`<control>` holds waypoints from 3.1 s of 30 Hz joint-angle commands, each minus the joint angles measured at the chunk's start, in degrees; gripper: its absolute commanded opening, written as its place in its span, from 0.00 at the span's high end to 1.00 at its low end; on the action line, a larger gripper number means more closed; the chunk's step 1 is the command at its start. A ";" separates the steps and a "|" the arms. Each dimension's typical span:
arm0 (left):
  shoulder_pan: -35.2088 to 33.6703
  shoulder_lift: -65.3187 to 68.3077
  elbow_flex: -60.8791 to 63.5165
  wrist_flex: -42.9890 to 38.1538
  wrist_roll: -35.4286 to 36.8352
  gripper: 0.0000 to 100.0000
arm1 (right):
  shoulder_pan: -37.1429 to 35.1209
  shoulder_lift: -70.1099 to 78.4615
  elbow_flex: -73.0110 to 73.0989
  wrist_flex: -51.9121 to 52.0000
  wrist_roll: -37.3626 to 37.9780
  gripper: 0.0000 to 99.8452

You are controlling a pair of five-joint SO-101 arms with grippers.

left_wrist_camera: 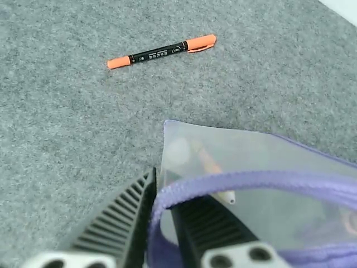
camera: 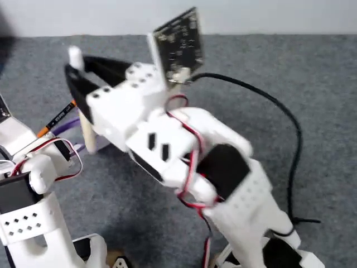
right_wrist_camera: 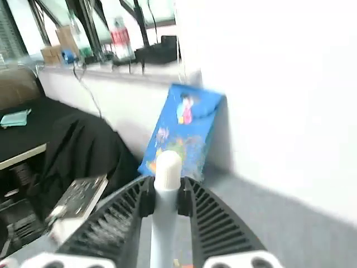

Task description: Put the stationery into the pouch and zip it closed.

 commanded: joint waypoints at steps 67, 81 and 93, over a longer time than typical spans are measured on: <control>12.57 -0.44 -2.77 5.19 0.44 0.99 | 1.54 -1.54 27.87 11.30 16.18 0.79; 12.66 -0.44 -2.77 5.10 0.44 0.99 | 3.03 -0.84 21.36 15.60 27.87 0.79; 12.66 -0.44 -2.77 4.66 0.53 0.99 | 1.89 -7.16 21.10 17.54 32.62 0.79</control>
